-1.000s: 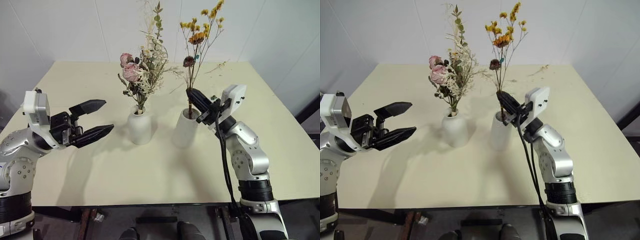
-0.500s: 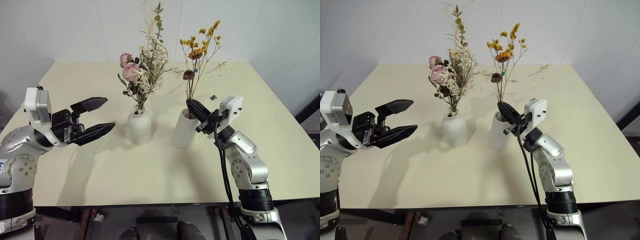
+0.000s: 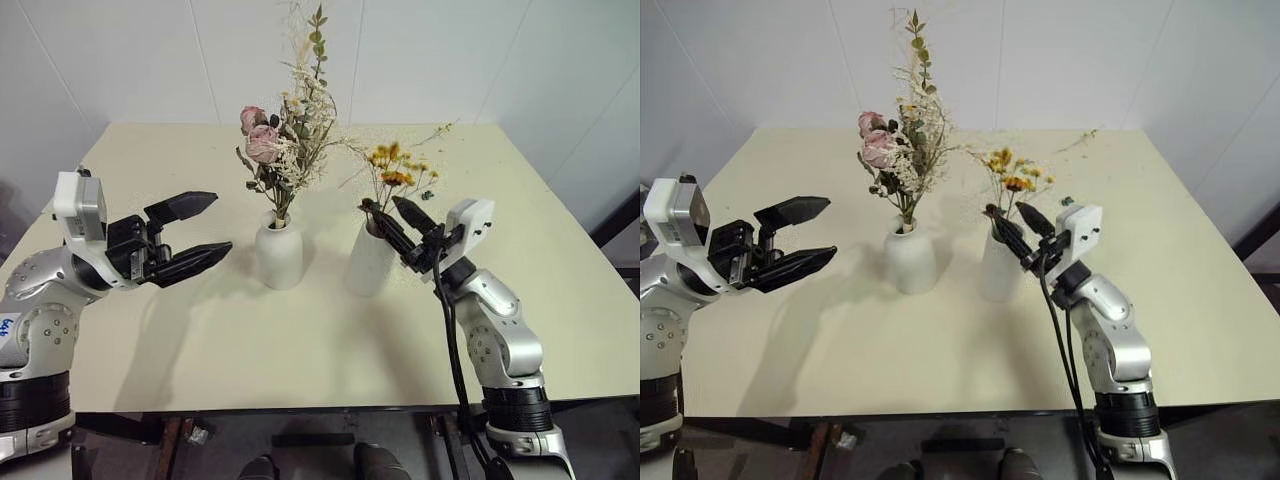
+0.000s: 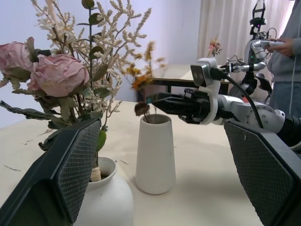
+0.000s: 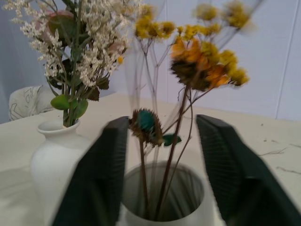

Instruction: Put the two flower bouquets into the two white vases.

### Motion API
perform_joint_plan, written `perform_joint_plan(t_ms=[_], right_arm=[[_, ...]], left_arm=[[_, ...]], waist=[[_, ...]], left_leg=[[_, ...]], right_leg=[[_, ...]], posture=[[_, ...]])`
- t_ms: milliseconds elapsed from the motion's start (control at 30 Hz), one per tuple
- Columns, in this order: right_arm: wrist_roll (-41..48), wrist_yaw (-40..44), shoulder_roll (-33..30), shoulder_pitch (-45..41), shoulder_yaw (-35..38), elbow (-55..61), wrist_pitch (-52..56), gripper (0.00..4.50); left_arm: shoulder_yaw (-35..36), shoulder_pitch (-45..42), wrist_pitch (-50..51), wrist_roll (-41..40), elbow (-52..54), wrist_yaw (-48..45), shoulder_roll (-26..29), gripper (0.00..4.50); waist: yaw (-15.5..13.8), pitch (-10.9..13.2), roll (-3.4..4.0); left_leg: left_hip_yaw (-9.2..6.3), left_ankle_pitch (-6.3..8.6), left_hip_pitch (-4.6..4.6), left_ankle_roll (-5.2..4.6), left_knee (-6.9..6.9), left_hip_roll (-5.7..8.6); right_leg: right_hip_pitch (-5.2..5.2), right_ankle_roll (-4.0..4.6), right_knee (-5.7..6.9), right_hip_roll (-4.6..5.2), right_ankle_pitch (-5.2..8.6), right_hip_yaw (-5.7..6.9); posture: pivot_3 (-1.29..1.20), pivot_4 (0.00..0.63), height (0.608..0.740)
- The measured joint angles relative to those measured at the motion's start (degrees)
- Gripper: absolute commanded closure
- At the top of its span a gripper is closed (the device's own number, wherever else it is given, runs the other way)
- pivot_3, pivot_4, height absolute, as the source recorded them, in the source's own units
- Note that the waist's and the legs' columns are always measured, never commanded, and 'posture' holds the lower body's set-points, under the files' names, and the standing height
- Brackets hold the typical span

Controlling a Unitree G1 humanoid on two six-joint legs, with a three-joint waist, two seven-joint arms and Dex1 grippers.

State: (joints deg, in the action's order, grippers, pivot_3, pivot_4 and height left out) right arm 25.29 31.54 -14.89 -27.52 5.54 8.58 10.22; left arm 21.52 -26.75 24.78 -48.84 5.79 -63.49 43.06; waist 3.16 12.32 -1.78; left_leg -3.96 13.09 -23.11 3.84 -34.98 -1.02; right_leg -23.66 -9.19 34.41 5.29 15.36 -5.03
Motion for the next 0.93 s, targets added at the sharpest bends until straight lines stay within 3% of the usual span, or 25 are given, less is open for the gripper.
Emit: perform_joint_plan(t_ms=[100,133,267,400,500,633,867,933], right_arm=[[0.3,-0.1,-1.3,2.3,0.3,2.6,1.2,0.07],[1.2,-0.3,-2.3,3.8,0.9,4.7,2.5,0.03],[7.9,0.1,-9.2,10.3,4.2,15.9,10.0,0.03],[17.6,3.2,-20.9,18.8,11.3,24.7,19.4,0.03],[25.0,8.5,-31.5,24.0,21.2,26.3,25.1,0.03],[28.4,16.5,-39.8,28.3,30.4,24.3,28.0,0.03],[28.0,21.3,-42.2,29.1,33.4,19.9,28.5,0.03],[28.0,21.4,-42.2,29.0,33.4,19.9,28.5,0.03]], left_arm=[[-0.3,-0.6,-0.5,0.2,-0.5,-0.4,-0.2,0.0],[-0.7,-1.4,-0.5,0.3,-1.0,-0.5,-0.4,0.0],[-1.3,-2.3,-0.6,0.7,-2.6,-1.6,-0.5,0.0],[-2.6,-4.1,-0.7,1.5,-6.1,-3.3,-0.8,0.0],[-2.9,-6.3,-1.9,2.9,-10.2,-4.9,-0.6,0.0],[-4.2,-8.7,-3.2,6.4,-16.1,-5.7,-0.2,0.0],[-6.6,-14.2,-7.3,13.5,-27.0,-7.5,1.2,0.0],[-7.1,-14.4,-7.3,14.8,-27.9,-7.3,1.7,0.0]], waist=[[-0.1,0.0,0.0],[-0.1,0.0,0.0],[-0.5,0.0,0.0],[-1.2,0.0,0.0],[-1.5,0.0,0.02],[-1.5,0.0,-0.01],[-1.5,0.0,-0.04],[-1.5,0.0,-0.05]], left_leg=[[0.0,0.0,-0.01,0.0,0.0,0.0],[0.0,0.0,-0.02,0.0,0.0,0.01],[0.0,0.02,-0.05,0.0,0.01,0.01],[0.0,0.03,-0.04,-0.01,-0.05,0.01],[0.03,0.02,-0.02,-0.03,-0.1,0.01],[0.05,-0.01,0.0,-0.08,-0.17,0.01],[0.05,-0.03,-0.03,-0.09,-0.16,0.02],[0.04,-0.02,-0.06,-0.09,-0.13,0.01]], right_leg=[[0.0,0.01,-0.02,0.0,0.01,0.0],[0.0,0.01,-0.02,0.01,0.0,0.0],[0.01,0.0,-0.08,0.01,0.03,0.0],[0.07,0.17,-0.21,0.01,0.12,0.0],[0.21,0.85,-0.45,0.0,0.44,-0.01],[0.29,0.84,-0.5,0.01,0.43,-0.01],[0.27,0.79,-0.5,0.02,0.41,-0.01],[0.23,0.23,-0.47,0.02,0.1,-0.01]], posture=[[0.0,0.15,0.74],[0.0,0.15,0.74],[0.0,0.15,0.74],[0.0,0.15,0.74],[0.0,0.15,0.74],[0.0,0.15,0.74],[0.0,0.15,0.74],[0.0,0.15,0.74]])
